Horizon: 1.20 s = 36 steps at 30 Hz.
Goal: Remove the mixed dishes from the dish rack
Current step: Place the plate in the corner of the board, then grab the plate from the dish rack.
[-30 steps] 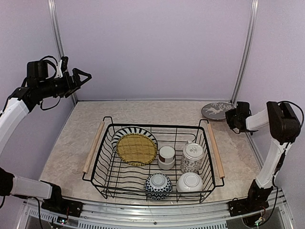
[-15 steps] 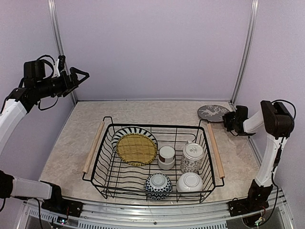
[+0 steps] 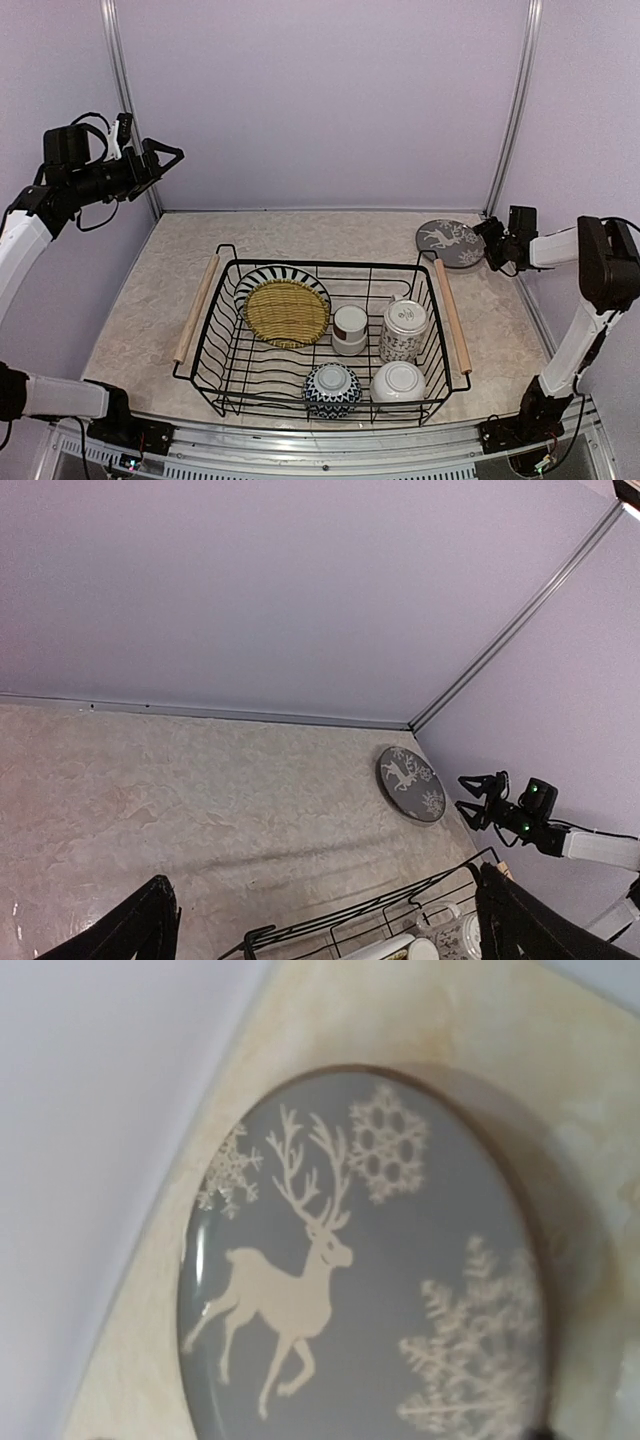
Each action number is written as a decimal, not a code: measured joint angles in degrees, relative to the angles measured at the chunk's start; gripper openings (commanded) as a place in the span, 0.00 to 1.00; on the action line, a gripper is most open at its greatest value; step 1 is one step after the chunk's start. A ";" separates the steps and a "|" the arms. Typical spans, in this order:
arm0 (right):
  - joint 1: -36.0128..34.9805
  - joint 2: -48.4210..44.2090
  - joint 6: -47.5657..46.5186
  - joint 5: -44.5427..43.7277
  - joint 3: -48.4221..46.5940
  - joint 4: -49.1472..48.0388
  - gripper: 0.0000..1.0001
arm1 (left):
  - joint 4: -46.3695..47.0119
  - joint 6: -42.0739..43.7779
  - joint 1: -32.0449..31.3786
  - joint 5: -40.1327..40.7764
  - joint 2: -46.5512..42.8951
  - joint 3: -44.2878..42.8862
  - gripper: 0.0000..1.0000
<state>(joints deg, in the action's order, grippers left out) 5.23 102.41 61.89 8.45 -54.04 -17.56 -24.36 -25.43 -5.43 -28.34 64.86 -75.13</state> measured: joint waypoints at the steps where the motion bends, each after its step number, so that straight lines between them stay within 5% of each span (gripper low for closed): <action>1: 0.00 -1.53 -1.25 -0.20 0.00 1.33 1.00 | 0.00 -0.02 0.04 0.00 0.00 0.00 0.99; 18: -4.39 -22.16 -35.12 -13.07 -0.70 30.99 1.00 | 1.05 -6.45 3.41 -2.54 0.68 0.00 0.99; 36: -21.31 -29.14 -41.62 -13.88 -17.57 40.13 1.00 | 4.17 -20.81 7.23 -7.23 1.05 0.85 0.99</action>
<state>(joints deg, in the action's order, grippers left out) -16.08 73.28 20.27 -5.43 -71.61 22.57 -20.18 -46.24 1.80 -35.57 65.91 -74.28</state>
